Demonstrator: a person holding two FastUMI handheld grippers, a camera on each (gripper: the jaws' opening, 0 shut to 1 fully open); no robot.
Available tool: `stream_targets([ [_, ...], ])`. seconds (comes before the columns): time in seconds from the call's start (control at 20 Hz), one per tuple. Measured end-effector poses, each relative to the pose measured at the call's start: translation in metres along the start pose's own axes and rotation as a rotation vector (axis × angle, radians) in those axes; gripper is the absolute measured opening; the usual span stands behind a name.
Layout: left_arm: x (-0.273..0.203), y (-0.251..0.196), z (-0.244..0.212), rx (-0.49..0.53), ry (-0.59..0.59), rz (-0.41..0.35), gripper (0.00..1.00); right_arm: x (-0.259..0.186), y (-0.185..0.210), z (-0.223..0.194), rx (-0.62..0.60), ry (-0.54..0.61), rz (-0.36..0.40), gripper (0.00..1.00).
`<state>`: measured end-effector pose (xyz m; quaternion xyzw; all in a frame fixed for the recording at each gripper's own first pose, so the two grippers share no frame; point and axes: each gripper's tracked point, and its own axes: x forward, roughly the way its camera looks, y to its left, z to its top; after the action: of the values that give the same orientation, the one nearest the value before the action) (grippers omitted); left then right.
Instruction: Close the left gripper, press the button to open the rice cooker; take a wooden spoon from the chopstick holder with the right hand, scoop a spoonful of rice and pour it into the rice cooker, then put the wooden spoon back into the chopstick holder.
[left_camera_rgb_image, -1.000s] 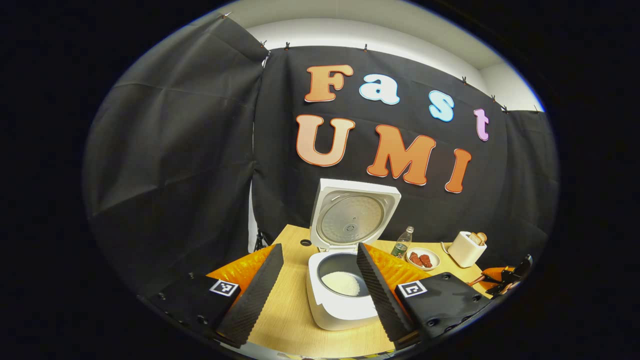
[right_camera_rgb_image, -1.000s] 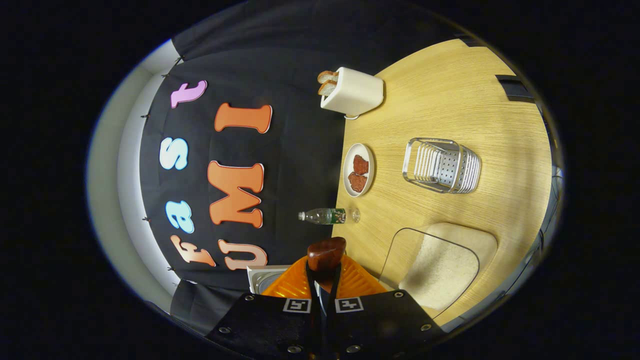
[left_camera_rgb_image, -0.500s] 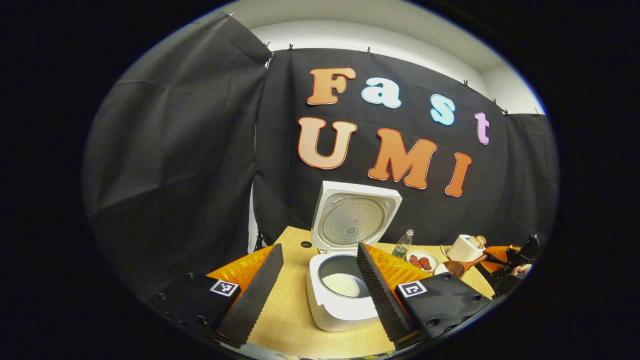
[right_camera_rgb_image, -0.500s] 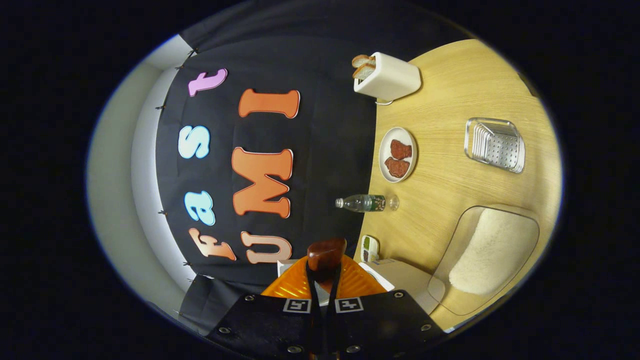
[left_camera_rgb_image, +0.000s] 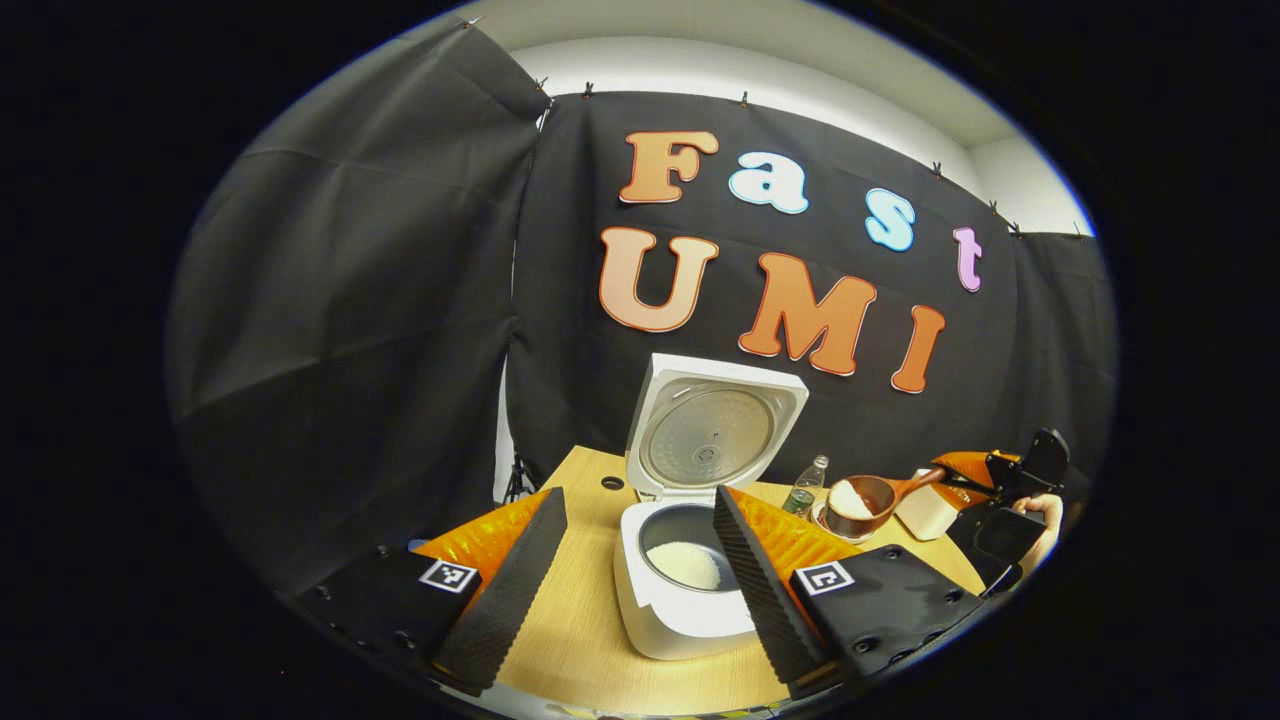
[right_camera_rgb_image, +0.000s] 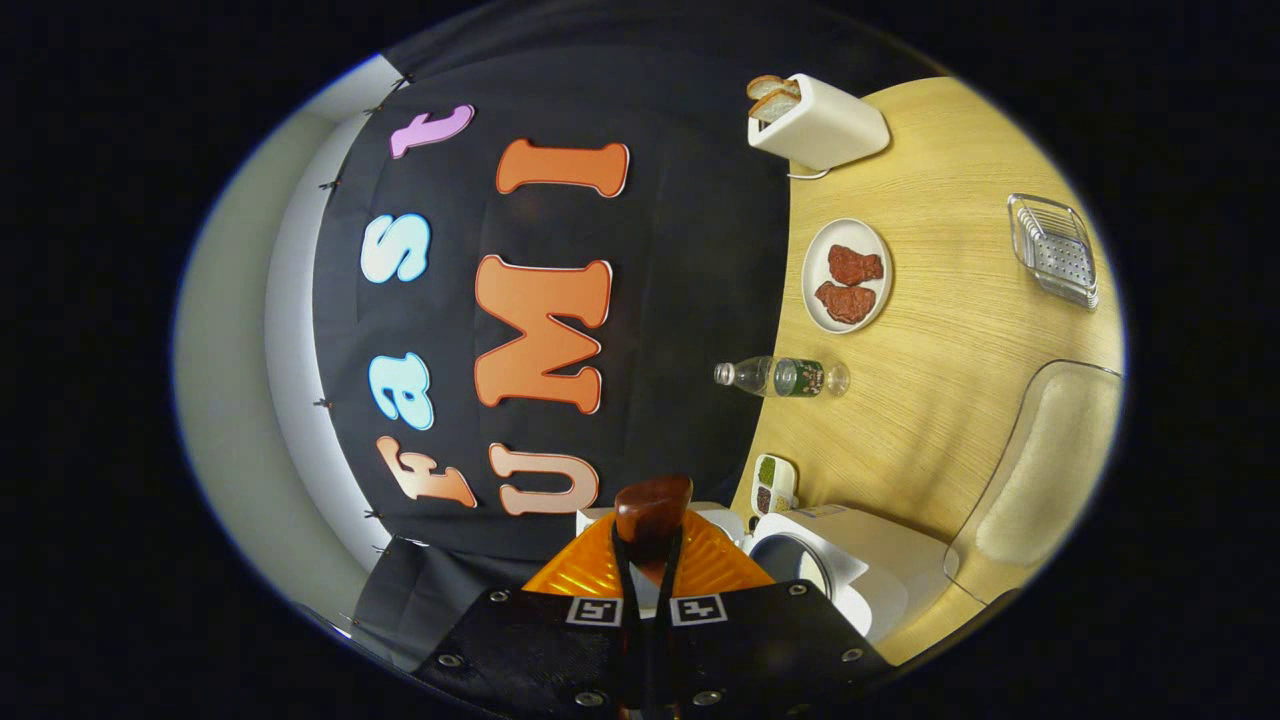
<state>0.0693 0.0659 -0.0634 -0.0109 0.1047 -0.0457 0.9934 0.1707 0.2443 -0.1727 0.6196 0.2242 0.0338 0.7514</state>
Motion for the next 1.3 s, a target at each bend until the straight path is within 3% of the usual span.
stream_targets([
  [0.5, 0.013, 0.013, -0.003, -0.009, 0.006, 0.017, 1.00, 0.056, 0.025, -0.030, -0.247, -0.001, -0.022, 0.03],
  [1.15, 0.028, 0.027, -0.010, -0.009, 0.015, 0.052, 1.00, 0.078, 0.030, -0.041, -0.490, 0.012, -0.004, 0.03],
  [1.3, 0.028, 0.028, -0.011, -0.009, 0.016, 0.060, 1.00, 0.080, 0.032, -0.042, -0.492, 0.025, 0.005, 0.04],
])
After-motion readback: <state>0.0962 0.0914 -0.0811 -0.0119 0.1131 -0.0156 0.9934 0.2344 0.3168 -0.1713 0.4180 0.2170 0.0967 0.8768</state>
